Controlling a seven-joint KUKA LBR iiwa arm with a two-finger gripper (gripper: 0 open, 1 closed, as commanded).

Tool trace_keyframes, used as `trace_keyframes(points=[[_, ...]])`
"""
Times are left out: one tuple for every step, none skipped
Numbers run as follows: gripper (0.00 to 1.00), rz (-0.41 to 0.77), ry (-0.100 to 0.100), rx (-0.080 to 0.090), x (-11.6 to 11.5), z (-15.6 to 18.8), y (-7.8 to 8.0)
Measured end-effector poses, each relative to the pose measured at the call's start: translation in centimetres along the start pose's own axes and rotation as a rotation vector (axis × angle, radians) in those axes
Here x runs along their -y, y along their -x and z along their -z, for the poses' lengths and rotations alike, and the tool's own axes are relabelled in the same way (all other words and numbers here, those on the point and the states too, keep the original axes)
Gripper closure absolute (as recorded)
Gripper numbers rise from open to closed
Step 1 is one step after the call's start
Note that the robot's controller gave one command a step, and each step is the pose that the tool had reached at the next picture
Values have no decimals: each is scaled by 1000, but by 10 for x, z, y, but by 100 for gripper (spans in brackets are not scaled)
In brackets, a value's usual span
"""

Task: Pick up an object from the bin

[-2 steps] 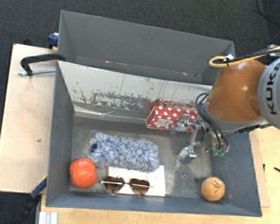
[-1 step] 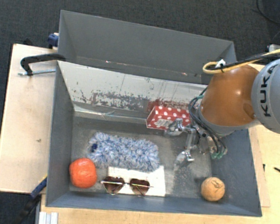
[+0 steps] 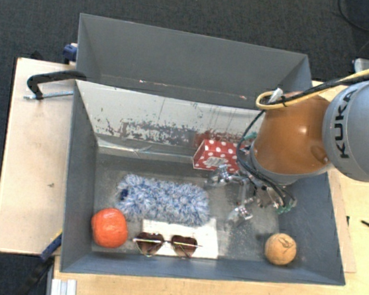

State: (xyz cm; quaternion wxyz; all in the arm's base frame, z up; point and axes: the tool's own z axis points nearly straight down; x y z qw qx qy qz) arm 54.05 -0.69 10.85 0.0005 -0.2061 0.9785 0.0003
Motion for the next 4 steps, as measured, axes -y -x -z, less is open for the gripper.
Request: trace_keyframes(points=[[0, 18, 0, 2, -11, -1, 6], [100, 225, 0, 2, -35, -16, 14], [100, 225, 0, 2, -35, -16, 14], [100, 230, -2, 6, -34, 138, 10]])
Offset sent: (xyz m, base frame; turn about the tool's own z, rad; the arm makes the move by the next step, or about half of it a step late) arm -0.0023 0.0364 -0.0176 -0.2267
